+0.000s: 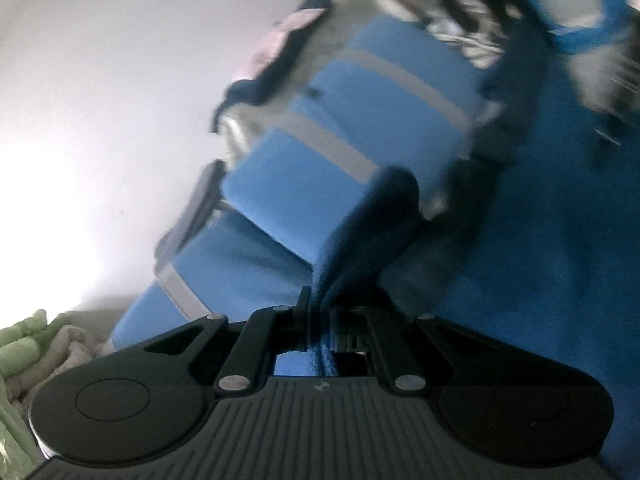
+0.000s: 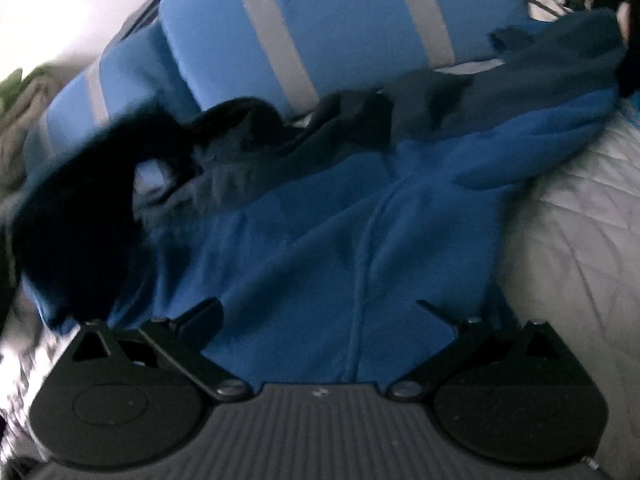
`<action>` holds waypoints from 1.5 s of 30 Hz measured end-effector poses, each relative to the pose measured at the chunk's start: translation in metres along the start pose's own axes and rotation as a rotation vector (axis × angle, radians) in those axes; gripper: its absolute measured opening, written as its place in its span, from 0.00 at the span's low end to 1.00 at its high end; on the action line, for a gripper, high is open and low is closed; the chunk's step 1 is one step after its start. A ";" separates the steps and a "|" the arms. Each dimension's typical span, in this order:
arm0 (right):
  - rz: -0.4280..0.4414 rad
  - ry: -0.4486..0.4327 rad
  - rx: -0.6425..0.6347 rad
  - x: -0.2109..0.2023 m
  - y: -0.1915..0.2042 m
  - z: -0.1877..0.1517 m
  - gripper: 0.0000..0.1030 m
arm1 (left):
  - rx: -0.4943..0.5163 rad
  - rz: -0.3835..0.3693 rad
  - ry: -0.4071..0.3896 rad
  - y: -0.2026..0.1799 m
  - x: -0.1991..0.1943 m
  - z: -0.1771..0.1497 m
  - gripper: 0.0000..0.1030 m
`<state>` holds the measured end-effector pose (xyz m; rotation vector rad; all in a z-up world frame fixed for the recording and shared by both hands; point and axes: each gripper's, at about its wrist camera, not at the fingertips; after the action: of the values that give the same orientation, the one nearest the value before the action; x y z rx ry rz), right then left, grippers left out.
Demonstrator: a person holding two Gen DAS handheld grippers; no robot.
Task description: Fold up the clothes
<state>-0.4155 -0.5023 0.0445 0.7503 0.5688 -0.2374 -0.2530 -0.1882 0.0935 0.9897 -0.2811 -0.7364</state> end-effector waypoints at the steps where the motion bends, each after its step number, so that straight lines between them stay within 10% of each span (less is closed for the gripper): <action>1: 0.008 -0.010 0.012 -0.002 -0.001 0.000 1.00 | 0.019 -0.017 0.007 -0.007 -0.011 -0.008 0.08; 12: 0.079 -0.041 0.068 -0.005 0.003 0.000 1.00 | 0.057 -0.096 0.115 -0.036 -0.030 -0.054 0.12; 16: 0.146 -0.047 0.079 -0.006 0.009 -0.001 1.00 | 0.069 -0.119 0.102 -0.041 -0.032 -0.053 0.65; 18: 0.180 -0.050 0.077 -0.004 0.014 0.000 1.00 | 0.050 -0.122 0.084 -0.042 -0.037 -0.051 0.74; 27: 0.345 -0.022 0.121 0.025 0.037 0.013 0.97 | -0.074 -0.232 0.004 -0.059 -0.040 0.001 0.74; 41: 0.277 -0.019 0.165 0.029 0.015 0.018 0.98 | -0.092 -0.357 0.025 -0.092 0.009 0.037 0.73; 45: 0.282 -0.016 0.150 0.027 0.015 0.018 0.98 | -0.115 -0.396 0.057 -0.092 0.022 0.039 0.58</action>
<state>-0.3799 -0.5045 0.0490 0.9630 0.4272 -0.0245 -0.2973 -0.2600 0.0351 0.9651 0.0106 -1.0693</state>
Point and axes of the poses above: each gripper's, at about its wrist camera, not at the fingertips, and x roughly the way its jaws point, y to its left, z to its top, and after that the axes turned 11 degrees about z, right-handed
